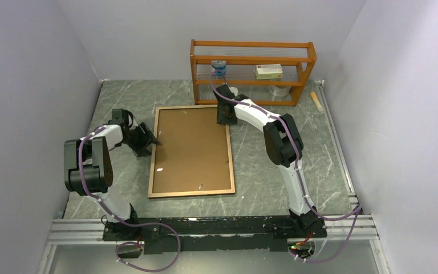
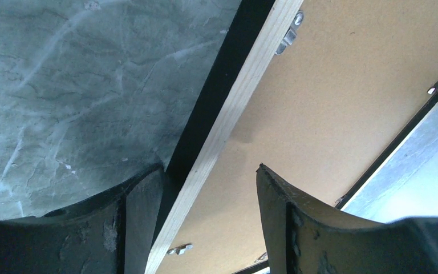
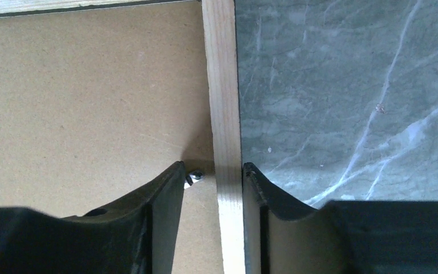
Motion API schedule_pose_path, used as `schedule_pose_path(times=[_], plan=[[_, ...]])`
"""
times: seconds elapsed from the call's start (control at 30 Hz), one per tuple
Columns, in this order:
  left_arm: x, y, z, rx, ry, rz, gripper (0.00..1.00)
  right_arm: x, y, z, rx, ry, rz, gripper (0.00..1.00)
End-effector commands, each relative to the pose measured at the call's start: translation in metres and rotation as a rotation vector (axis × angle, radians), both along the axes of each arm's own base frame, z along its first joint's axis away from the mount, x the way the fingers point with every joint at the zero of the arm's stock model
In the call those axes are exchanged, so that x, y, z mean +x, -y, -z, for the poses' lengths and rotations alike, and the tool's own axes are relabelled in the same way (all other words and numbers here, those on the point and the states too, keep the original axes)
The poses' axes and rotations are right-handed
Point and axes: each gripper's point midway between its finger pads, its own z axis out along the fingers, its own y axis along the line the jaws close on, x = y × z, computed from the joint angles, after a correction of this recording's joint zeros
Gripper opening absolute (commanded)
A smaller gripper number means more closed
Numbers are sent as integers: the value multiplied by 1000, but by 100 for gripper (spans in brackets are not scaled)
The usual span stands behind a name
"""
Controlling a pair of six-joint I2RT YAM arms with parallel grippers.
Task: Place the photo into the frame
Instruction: Install the photo frame at the center of the board.
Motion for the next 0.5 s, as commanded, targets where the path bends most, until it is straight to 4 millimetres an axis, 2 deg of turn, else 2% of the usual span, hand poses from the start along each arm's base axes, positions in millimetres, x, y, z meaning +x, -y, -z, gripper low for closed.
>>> schedule_pose_path(times=[0.0,0.1,0.27,0.47], plan=[[-3,1,8,0,-29,-1,66,-41,6,16,-48,-138,-65,41],[-3,0,8,3,-33,-3,66,-42,11,17,-69,-142,-71,36],[-3,2,10,-2,-37,-1,66,-40,9,17,-70,-135,-97,35],[-3,1,9,3,-36,0,66,-36,4,6,-41,-107,-94,52]])
